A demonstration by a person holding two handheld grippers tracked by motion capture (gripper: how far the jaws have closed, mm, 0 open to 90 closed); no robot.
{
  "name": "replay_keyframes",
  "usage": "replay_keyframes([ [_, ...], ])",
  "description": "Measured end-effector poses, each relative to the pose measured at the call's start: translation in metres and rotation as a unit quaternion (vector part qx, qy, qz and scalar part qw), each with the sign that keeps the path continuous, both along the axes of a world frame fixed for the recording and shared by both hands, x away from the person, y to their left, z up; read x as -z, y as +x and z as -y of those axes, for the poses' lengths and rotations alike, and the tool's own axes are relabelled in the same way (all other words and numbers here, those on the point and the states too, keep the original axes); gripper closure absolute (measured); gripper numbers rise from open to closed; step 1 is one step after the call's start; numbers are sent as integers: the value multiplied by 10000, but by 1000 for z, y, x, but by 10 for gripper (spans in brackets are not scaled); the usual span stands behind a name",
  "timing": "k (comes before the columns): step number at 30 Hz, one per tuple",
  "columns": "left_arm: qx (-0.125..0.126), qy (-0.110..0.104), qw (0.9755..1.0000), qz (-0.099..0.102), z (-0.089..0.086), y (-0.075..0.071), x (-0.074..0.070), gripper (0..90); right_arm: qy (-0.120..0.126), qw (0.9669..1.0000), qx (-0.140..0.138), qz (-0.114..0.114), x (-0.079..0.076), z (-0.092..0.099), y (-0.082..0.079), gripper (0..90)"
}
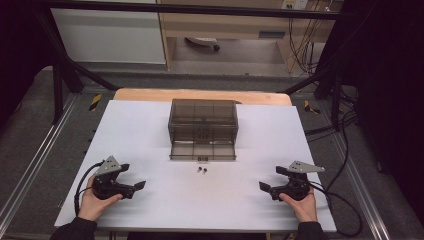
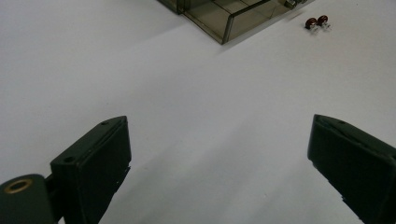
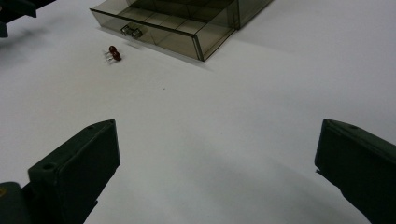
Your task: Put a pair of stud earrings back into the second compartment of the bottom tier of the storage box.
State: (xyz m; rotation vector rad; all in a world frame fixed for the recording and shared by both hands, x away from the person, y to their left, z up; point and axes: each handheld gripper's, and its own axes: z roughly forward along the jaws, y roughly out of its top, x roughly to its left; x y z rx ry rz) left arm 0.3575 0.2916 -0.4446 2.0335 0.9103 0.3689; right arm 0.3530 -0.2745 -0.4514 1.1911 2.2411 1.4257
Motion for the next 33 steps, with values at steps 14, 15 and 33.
replay_keyframes([
  [14, -15, -14, 10000, -25, 5, 1, -2, 58, -71, 10000, -40, -51, 1, 0, 0, 6],
  [15, -10, -9, 10000, -21, 6, 2, -2, 58, -71, 10000, -40, -51, 1, 0, 0, 6],
  [33, 45, 77, 10000, -40, 27, 1, -7, 62, -96, 9999, -28, -33, 1, -1, 0, 6],
])
